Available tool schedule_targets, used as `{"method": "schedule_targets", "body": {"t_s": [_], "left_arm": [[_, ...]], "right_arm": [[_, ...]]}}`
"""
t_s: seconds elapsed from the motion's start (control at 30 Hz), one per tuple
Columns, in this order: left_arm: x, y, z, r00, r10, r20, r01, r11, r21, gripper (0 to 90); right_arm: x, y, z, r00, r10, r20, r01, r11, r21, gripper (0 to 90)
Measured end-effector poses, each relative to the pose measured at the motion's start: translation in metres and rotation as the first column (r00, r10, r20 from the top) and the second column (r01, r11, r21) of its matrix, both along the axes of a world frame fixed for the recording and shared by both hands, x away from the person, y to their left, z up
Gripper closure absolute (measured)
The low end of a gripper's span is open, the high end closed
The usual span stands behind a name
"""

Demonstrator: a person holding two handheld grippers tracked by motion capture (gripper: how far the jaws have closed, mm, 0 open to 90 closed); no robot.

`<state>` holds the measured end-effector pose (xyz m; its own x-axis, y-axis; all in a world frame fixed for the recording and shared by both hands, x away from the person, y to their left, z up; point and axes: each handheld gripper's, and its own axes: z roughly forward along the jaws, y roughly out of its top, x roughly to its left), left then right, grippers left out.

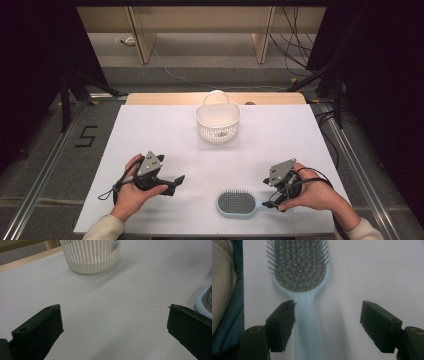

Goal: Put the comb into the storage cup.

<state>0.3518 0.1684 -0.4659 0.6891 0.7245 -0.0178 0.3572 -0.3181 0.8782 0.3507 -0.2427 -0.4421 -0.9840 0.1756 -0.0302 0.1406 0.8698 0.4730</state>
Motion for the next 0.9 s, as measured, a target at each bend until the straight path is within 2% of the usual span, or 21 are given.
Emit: {"method": "schedule_targets", "body": {"t_s": [0.07,0.1,0.17,0.33,0.43,0.57,0.6,0.63,0.67,0.9], "left_arm": [[0.000,0.000,0.000,1.0000,0.000,0.002,0.000,1.0000,0.001,0.0],[0.000,0.000,0.000,1.0000,0.000,0.001,0.000,1.0000,0.000,0.0],[0.000,0.000,0.000,1.0000,0.000,0.002,0.000,1.0000,0.000,0.0],[0.000,0.000,0.000,1.0000,-0.002,0.001,0.002,1.0000,0.000,0.0],[0.000,0.000,0.000,1.0000,0.000,-0.001,0.000,1.0000,-0.001,0.0],[0.000,0.000,0.000,1.0000,-0.001,0.000,0.001,1.0000,-0.001,0.0],[0.000,-0.001,0.000,1.0000,-0.002,0.001,0.002,1.0000,0.000,0.0],[0.000,-0.001,0.000,1.0000,-0.002,0.001,0.002,1.0000,-0.001,0.0],[0.000,-0.001,0.000,1.0000,-0.001,0.001,0.001,1.0000,-0.002,0.0],[0.000,-0.001,0.000,1.0000,-0.004,0.000,0.004,1.0000,0.001,0.0]], "right_arm": [[-0.003,0.008,-0.005,1.0000,0.006,-0.002,-0.006,0.9958,-0.091,30.4],[-0.003,0.008,-0.005,1.0000,0.006,-0.002,-0.006,0.9958,-0.091,30.4],[-0.004,0.013,-0.007,0.9999,0.011,-0.001,-0.011,0.9914,-0.131,31.6],[-0.007,0.023,-0.008,0.9998,0.018,-0.001,-0.018,0.9826,-0.185,35.6],[-0.009,0.029,-0.010,0.9994,0.033,-0.007,-0.034,0.9717,-0.234,39.9],[-0.010,0.036,-0.011,0.9990,0.045,-0.004,-0.044,0.9650,-0.258,41.6],[-0.010,0.039,-0.012,0.9991,0.043,0.001,-0.041,0.9583,-0.283,42.4],[-0.010,0.039,-0.012,0.9988,0.048,0.003,-0.045,0.9582,-0.282,43.6],[-0.010,0.041,-0.012,0.9988,0.050,0.004,-0.046,0.9532,-0.299,45.0],[-0.012,0.049,-0.012,0.9991,0.041,0.007,-0.036,0.9428,-0.332,50.0]]}}
